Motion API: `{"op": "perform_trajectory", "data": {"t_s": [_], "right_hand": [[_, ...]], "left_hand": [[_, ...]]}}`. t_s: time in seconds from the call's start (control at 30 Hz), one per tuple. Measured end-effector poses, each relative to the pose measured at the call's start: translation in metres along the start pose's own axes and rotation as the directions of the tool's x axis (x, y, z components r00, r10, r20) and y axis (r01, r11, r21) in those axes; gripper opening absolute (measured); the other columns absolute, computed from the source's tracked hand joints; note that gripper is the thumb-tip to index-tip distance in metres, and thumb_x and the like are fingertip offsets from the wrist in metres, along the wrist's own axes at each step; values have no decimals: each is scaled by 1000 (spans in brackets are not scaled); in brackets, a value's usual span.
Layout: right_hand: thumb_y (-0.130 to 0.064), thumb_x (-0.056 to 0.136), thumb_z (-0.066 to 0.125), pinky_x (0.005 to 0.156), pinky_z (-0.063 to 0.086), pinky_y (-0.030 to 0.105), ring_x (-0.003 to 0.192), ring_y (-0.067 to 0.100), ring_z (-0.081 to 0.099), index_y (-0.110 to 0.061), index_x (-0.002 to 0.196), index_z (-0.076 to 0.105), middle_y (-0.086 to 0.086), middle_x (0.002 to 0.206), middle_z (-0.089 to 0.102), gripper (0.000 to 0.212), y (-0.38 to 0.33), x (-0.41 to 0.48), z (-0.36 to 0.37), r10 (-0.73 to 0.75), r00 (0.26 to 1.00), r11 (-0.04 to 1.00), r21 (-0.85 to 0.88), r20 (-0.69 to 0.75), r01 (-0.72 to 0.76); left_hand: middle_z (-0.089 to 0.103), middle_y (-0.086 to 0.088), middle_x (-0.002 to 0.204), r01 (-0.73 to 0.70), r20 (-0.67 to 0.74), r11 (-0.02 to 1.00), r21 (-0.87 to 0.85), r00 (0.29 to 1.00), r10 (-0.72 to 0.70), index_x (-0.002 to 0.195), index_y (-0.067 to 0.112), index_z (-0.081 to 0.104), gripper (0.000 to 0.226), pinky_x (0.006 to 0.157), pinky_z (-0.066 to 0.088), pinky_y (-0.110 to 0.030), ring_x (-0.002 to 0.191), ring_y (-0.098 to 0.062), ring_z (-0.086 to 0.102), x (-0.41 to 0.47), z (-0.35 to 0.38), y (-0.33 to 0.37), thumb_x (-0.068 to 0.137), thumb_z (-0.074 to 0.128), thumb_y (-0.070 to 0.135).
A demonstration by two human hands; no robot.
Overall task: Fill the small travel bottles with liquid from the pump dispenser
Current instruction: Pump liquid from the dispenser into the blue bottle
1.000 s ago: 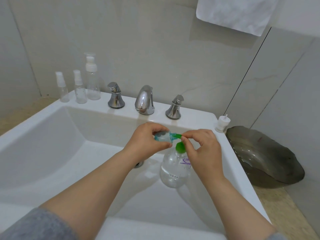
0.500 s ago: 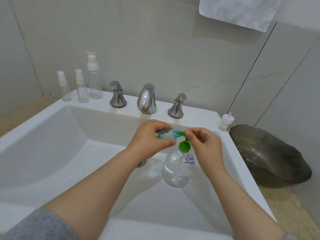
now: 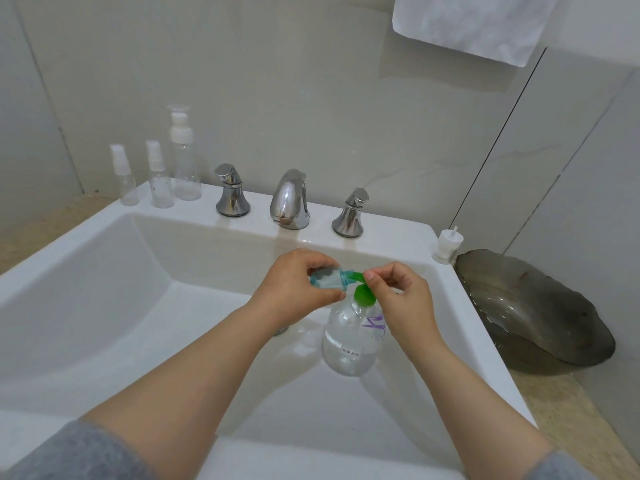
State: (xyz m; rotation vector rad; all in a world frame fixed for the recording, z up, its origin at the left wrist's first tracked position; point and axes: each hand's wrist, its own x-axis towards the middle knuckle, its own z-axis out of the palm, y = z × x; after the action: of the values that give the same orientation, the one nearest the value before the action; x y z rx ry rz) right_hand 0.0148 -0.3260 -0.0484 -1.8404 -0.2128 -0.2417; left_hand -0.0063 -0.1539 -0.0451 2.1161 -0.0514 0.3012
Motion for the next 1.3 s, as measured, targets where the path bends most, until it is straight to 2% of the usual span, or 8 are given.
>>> {"op": "perform_trajectory", "data": {"t_s": [0.23,0.47,0.57,0.67,0.9,1.07,1.17,1.3], "right_hand": [[-15,88,69,76,48,26,82,19,65,-17,74,66,-3,76,70,14,1,-1,0,-20,1000,1000,20,-9,20],[-17,87,69,84,51,35,83,14,66,-18,76,68,-7,77,70,12,-3,5,-3,-64,998,998,-8,-9,64],[-17,88,69,79,52,29,82,14,65,-17,77,67,-5,78,70,11,-3,5,-3,-57,998,998,9,-7,57],[-16,90,66,69,48,16,74,4,61,-14,78,65,-5,78,68,12,-4,4,-2,-46,999,998,36,6,46],[-14,93,61,61,46,10,64,-3,59,-12,84,62,-2,78,64,10,-3,1,2,110,992,973,198,67,-121],[-20,90,63,78,45,31,81,13,59,-17,86,65,2,89,66,5,-2,4,3,369,918,852,341,149,-397],[-19,89,63,76,46,30,82,13,61,-14,91,64,3,89,67,6,-1,5,4,436,888,811,365,145,-458],[-18,88,63,72,45,30,77,15,60,-15,90,63,4,86,67,4,0,5,7,458,880,827,301,125,-474]], "left_hand": [[61,14,99,-22,-6,1000,10,1000,22,107,24,69,44,80,50,-17,89,2,57,0,-2,2,66,85,26],[60,11,102,-65,-52,998,13,996,66,107,29,68,46,76,45,-10,90,1,58,4,-2,4,64,85,28],[60,11,102,-64,-54,998,11,996,65,107,29,68,46,76,44,-9,90,1,58,4,-2,4,64,85,29],[60,11,103,-57,-53,998,7,997,58,107,29,68,46,77,46,-12,92,0,58,3,-2,3,64,85,29],[60,10,105,-46,-44,999,-8,998,46,107,29,68,46,83,50,-19,93,-1,58,3,-2,4,65,85,28],[59,11,103,-39,-43,999,-30,998,38,106,29,69,44,80,48,-14,92,2,58,1,-1,3,65,85,27],[60,12,101,-36,-32,999,-31,999,35,106,28,69,43,78,47,-13,90,1,57,1,1,3,65,85,26],[60,11,102,-10,-12,1000,-12,1000,10,106,28,69,44,81,50,-19,91,-1,58,0,3,0,65,84,26]]}}
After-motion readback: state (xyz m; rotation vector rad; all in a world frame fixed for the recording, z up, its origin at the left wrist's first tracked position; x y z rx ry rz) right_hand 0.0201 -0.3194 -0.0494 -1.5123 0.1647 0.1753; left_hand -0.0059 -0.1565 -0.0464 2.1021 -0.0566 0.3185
